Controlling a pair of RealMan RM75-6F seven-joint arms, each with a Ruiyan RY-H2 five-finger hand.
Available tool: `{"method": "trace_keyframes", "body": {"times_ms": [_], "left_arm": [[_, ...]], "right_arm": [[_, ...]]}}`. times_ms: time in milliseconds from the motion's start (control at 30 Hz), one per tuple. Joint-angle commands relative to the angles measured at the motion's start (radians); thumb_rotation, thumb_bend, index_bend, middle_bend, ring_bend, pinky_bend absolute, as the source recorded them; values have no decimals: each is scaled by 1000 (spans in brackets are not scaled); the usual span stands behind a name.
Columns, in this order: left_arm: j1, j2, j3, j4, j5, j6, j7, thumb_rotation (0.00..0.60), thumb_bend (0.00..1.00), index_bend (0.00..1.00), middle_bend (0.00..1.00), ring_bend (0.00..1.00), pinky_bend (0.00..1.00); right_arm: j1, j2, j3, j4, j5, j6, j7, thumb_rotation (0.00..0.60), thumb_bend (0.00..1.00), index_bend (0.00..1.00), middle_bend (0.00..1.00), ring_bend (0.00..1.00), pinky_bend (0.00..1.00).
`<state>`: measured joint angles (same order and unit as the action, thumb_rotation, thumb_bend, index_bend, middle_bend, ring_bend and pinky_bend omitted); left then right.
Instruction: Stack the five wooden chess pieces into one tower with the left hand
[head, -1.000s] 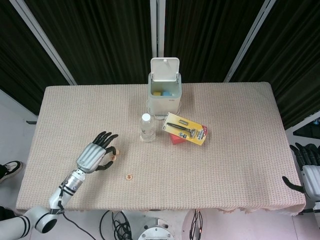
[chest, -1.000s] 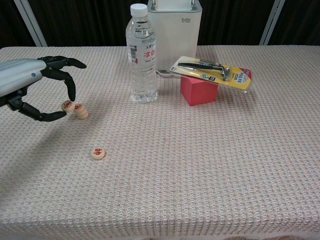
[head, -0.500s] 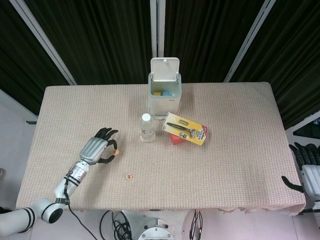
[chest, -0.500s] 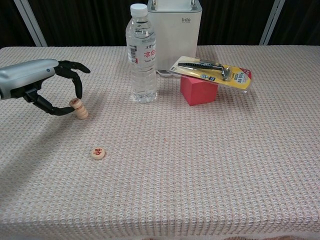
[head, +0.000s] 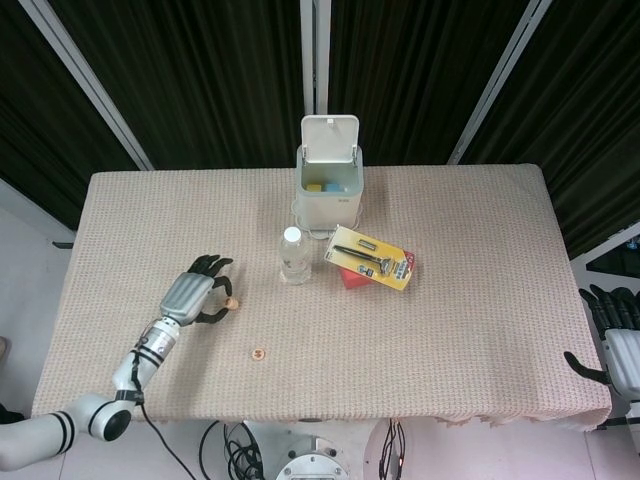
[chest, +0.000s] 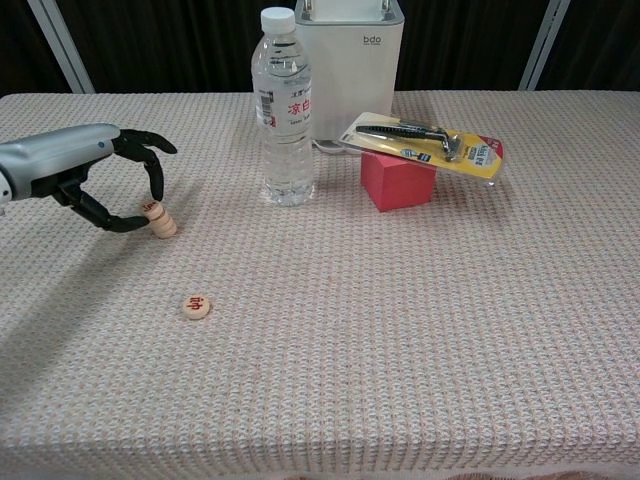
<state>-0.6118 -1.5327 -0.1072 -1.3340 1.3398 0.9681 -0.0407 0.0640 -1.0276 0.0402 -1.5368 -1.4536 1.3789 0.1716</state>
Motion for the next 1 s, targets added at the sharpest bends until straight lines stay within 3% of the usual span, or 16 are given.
{"method": "trace_keyframes", "body": {"times_ms": [33,1000], "left_arm": [[1,-3,-2,3,1,5,-2,600,286,510,86,0,0],[7,-31,8,48,19,25,-36,600,279,462,88,0,0]], "right_arm": [[1,0,0,0,0,-1,-1,600,176,0,0,0,0],[-1,-1,-1,4,1,2,2,600,176,0,0,0,0]]}}
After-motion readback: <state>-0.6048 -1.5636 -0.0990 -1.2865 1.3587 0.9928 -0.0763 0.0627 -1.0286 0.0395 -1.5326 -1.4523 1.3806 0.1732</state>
